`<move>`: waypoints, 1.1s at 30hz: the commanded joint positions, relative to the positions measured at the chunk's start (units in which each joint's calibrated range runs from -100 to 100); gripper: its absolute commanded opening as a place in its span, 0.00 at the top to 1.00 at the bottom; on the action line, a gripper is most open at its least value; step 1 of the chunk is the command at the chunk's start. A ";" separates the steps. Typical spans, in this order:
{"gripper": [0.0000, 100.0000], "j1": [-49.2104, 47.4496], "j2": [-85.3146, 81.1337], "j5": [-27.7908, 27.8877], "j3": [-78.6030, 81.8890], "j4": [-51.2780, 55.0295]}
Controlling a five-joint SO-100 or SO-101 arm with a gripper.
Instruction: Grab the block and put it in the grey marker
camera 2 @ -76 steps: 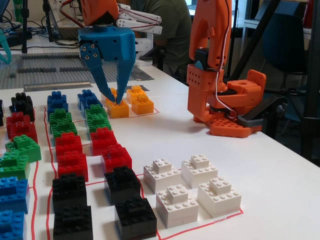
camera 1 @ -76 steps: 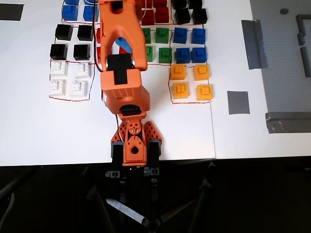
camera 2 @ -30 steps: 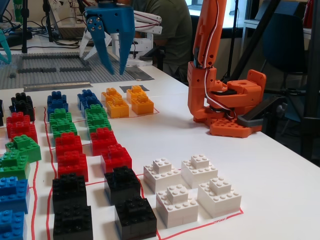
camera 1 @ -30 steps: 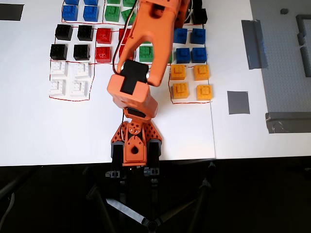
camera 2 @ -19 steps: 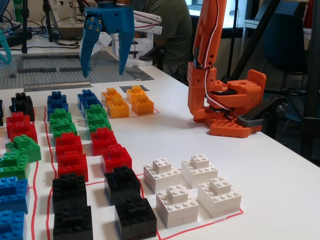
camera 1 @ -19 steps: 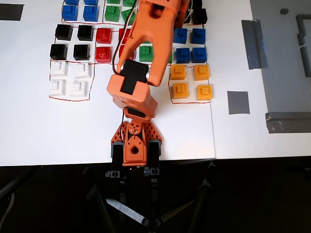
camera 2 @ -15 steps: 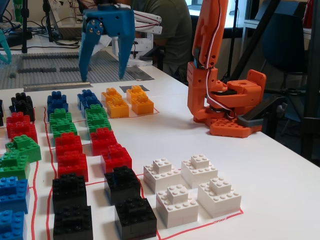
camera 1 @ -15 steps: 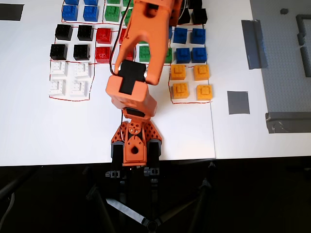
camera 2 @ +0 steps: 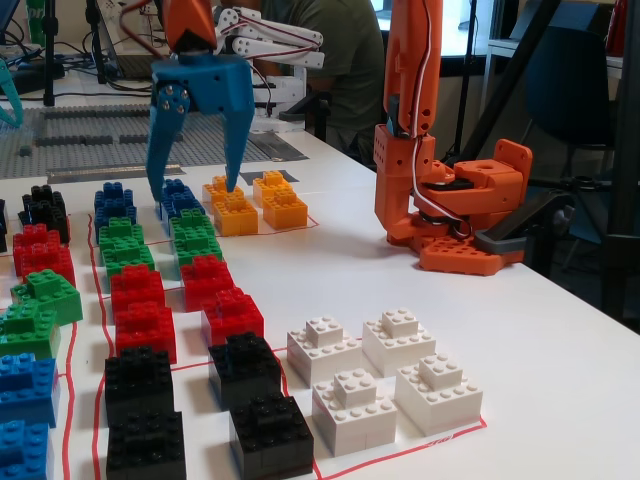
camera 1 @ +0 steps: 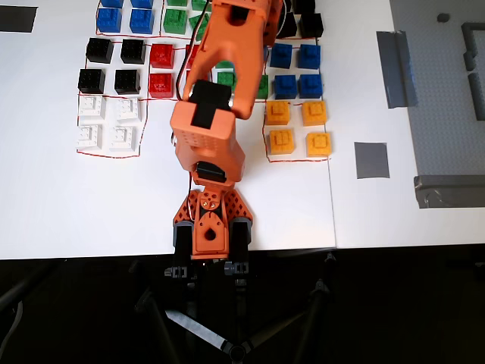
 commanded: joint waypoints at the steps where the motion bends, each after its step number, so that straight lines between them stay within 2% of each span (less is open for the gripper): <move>1: 0.72 1.37 -2.27 -0.29 -1.28 -2.06; 15: 0.72 5.53 0.50 0.78 5.25 -9.16; 33: 0.72 5.87 0.84 1.47 11.06 -16.10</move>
